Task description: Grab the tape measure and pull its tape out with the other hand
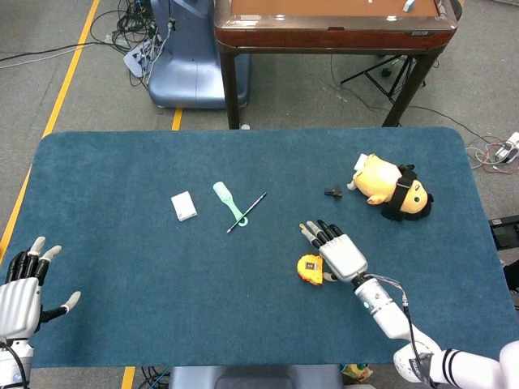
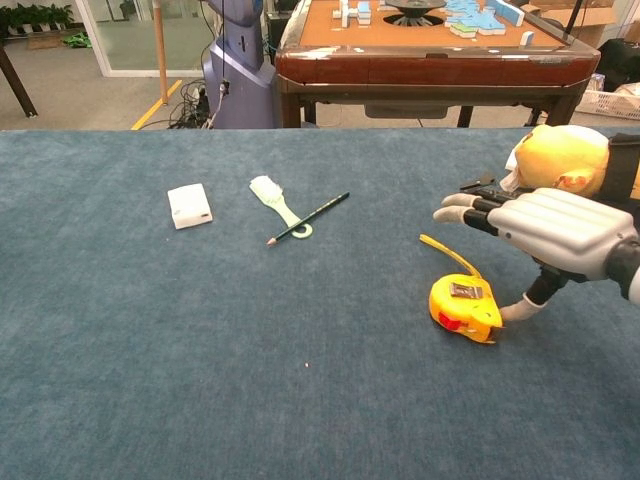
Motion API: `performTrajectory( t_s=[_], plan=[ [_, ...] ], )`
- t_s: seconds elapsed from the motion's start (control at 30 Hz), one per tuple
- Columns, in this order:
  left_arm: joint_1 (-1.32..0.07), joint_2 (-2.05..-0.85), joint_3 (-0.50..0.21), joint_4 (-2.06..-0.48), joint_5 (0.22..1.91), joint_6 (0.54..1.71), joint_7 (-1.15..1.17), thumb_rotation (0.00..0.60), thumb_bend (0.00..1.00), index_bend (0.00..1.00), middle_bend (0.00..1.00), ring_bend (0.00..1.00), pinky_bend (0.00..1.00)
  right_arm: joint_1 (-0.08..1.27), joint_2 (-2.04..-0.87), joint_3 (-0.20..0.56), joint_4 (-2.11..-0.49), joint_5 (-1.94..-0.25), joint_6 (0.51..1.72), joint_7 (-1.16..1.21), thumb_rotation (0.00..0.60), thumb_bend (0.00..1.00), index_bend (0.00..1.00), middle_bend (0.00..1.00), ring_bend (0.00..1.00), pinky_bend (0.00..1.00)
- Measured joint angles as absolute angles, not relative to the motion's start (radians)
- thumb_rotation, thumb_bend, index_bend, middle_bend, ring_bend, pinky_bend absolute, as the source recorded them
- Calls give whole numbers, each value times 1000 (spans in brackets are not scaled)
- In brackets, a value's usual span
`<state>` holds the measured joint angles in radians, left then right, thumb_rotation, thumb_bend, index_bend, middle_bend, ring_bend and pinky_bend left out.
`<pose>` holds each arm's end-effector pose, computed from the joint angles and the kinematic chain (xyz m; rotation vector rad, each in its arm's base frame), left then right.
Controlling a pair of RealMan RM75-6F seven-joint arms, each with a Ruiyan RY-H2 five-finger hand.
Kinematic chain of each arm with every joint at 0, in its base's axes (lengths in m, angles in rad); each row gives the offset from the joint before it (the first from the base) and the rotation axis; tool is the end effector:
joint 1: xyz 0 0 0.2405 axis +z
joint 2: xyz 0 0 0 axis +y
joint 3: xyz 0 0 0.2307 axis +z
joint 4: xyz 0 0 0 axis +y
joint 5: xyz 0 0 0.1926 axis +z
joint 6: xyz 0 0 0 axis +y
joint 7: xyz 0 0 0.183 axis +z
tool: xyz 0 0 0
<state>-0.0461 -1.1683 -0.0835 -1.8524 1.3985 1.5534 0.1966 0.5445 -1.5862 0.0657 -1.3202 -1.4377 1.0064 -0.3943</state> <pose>-0.2515 0.2079 0.1548 -1.2162 -0.9854 -0.9374 -0.1838 -0.3113 -0.0301 2.0002 -0.6704 0.7489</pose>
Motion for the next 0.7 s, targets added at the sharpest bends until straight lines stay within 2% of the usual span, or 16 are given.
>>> performTrajectory(
  t_s=[0.43,0.6,0.7],
  plan=[
    [-39,-1158,-87,-1842,1386,1556,180,600,178,163,0,0,16,627,-1736,132,-1263,-1378,961,-415,600,7,12,52,31,160],
    [-41,-1156,-89,-1840,1385,1551,177,600,178,163,0,0,16,663,-1778,164,-1244,-1329,928,-429,600,22,16,138,36,160],
    [-40,-1155,-90,-1840,1383,1551,175,600,178,163,0,0,16,669,-1771,166,-1261,-1308,915,-443,600,47,54,188,62,160]
  ],
)
